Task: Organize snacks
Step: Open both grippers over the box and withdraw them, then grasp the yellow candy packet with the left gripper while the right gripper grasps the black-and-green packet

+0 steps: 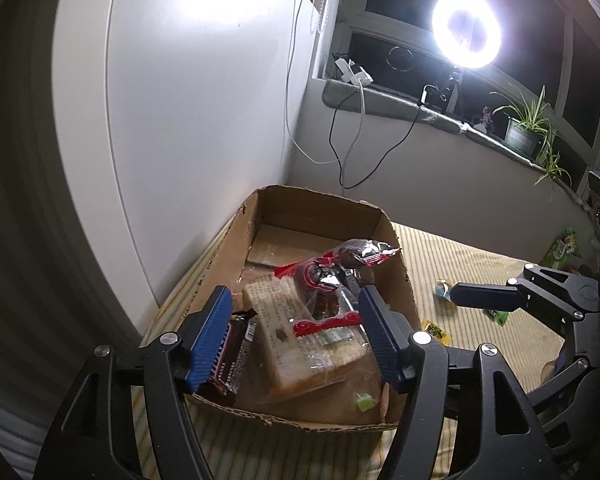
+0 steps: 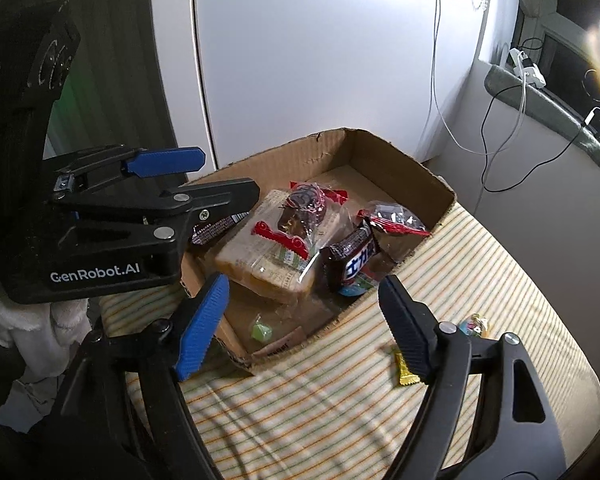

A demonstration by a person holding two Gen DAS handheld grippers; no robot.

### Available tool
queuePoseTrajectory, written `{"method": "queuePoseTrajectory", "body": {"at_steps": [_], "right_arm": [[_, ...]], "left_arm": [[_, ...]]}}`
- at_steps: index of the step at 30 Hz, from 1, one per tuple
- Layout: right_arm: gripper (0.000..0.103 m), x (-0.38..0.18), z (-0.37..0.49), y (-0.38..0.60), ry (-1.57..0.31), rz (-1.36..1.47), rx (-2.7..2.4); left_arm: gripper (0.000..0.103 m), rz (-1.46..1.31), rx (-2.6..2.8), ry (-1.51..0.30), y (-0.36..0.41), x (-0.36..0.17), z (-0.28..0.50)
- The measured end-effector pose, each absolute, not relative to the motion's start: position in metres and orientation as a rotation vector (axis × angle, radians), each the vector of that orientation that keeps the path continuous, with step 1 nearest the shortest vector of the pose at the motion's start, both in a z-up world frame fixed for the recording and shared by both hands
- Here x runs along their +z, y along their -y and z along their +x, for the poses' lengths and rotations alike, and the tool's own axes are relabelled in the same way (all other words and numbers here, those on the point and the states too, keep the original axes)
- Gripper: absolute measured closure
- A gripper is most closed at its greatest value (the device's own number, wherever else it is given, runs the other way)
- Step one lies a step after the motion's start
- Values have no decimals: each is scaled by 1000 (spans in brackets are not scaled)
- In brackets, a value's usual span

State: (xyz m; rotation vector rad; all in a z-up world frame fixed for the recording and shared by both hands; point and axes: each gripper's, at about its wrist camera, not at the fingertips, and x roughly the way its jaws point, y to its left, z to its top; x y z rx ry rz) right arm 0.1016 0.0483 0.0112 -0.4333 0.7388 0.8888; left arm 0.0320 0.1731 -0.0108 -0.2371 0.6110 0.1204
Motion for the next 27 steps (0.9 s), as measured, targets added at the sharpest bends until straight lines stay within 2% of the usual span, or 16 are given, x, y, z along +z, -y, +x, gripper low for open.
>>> {"method": "queuePoseTrajectory", "body": {"at_steps": [9,23,27], "right_arm": [[23,16,112,-7,-734,-404,823],[23,0,166,129,-798,-333,572],[23,-11,175,157,-824,-319,531]], "left_arm": [[38,-233,74,-597,-153,-6,31],[38,-176,-79,-608,-86,0,41],[43,-156,-137,-636,-58,-6,45]]}}
